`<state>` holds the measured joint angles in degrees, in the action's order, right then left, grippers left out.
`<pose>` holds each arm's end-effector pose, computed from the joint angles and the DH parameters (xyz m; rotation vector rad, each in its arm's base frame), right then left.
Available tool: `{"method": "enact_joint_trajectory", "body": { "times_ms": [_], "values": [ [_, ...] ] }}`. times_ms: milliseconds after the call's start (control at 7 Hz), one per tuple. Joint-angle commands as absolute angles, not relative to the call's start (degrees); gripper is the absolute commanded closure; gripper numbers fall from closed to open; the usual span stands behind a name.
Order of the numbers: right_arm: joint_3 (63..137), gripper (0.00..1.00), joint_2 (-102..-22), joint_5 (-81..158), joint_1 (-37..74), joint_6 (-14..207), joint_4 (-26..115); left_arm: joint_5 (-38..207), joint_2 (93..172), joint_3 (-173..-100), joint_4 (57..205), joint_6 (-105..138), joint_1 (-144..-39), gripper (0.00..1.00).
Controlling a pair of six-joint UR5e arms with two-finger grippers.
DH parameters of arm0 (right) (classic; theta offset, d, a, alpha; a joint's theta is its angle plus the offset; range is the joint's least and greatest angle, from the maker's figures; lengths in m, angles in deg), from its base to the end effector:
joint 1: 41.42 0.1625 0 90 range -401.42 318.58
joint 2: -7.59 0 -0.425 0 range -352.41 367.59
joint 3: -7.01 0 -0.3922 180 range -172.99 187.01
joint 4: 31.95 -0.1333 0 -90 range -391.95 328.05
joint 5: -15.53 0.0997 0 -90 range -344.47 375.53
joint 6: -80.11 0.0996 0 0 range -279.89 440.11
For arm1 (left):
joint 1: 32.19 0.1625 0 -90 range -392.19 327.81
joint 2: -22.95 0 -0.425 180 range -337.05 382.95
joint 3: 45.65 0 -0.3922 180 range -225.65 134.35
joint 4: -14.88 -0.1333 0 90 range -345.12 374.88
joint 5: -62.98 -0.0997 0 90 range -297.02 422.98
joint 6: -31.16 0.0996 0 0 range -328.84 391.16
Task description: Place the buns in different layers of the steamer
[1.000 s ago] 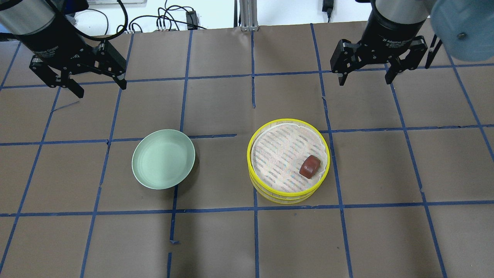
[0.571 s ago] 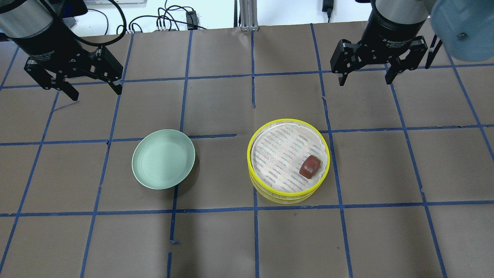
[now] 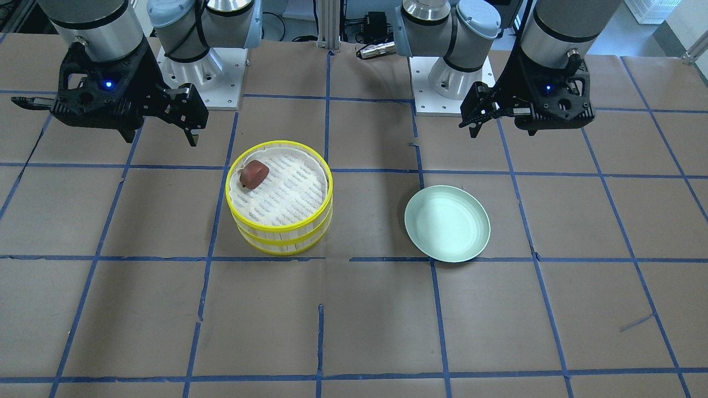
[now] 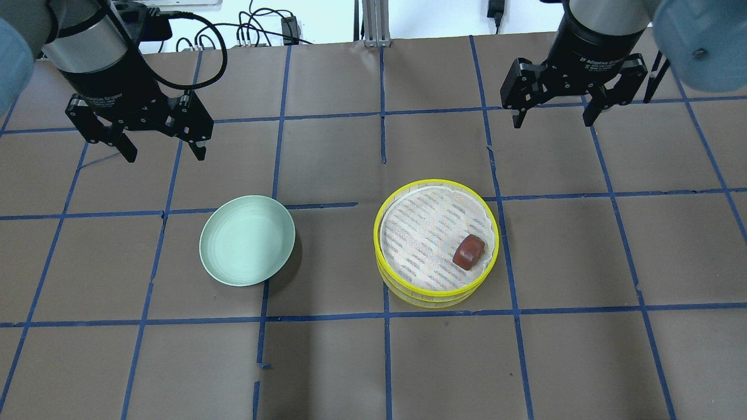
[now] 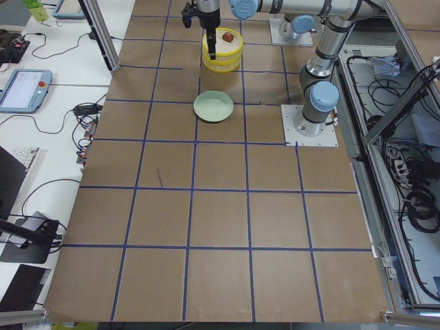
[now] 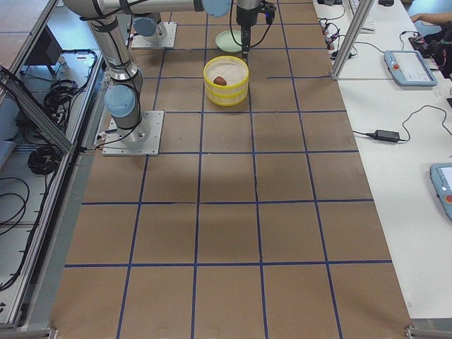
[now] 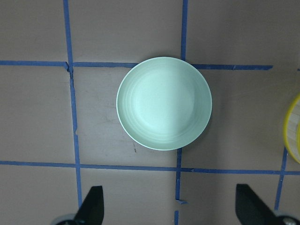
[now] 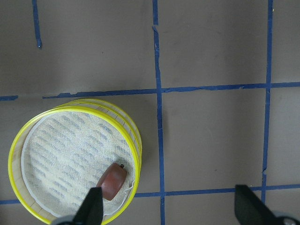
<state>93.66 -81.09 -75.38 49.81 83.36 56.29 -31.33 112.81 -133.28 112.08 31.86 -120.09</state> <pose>0.1425 -0.4990 0.5022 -0.0552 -3.1254 0.0083 -0.1081 -0.4863 0.4975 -0.0327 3.0656 0.1283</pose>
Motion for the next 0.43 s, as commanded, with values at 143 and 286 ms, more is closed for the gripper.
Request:
{"method": "enact_joint_trajectory", "body": {
  "times_ms": [143,286],
  "values": [
    [93.67,0.01,-81.00,-75.44,49.72,83.36,56.29,-29.75,112.94,-133.36,112.00,31.78,-120.61,0.00],
    [93.67,0.01,-81.09,-75.44,49.63,83.36,56.29,-29.57,112.95,-133.36,112.00,32.30,-120.61,0.00]
  ]
}}
